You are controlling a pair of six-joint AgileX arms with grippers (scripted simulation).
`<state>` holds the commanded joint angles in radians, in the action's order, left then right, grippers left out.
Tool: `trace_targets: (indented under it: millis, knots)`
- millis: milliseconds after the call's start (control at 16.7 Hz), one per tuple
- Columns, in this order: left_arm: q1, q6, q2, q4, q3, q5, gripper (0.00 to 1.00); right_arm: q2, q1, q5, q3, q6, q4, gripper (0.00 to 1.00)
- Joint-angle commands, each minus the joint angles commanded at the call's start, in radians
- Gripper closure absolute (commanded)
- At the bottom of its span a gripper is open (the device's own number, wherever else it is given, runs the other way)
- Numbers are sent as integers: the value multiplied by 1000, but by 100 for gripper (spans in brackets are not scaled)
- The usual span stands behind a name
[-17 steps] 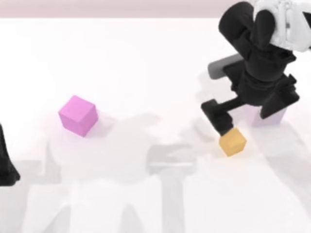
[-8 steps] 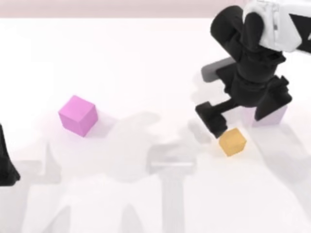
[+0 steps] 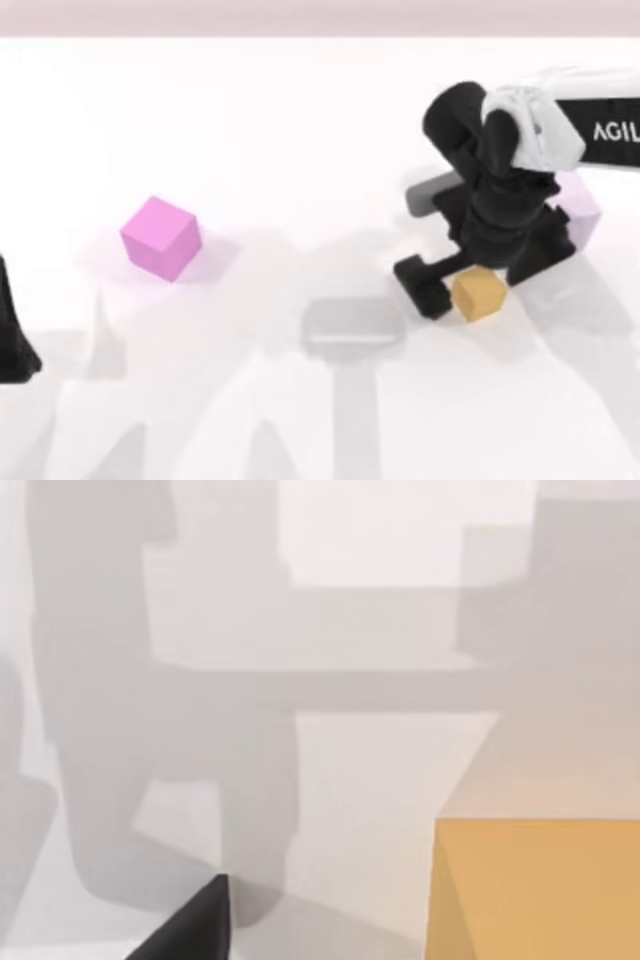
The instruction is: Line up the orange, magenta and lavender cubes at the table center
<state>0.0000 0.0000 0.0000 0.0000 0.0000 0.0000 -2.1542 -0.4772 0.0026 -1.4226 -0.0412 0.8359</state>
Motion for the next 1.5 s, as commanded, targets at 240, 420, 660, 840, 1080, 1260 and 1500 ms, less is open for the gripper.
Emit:
trace_targets:
  millis: [240,420,660,840,1080,1260,1500]
  knots:
    - [0,0,0,0,0,0,0,-7,0,0,10,0,-13,0]
    - [0,0,0,0,0,0,0,-7,0,0,10,0,-13,15]
    - [0,0,0,0,0,0,0,-7,0,0,10,0,-13,45]
    - [0,0,0,0,0,0,0,-7,0,0,10,0,-13,68]
    - [0,0,0,0,0,0,0,-7,0,0,10,0,-13,98]
    - [0,0,0,0,0,0,0,-7,0,0,10,0,-13,100]
    - [0,0,0,0,0,0,0,-7,0,0,10,0,-13,100]
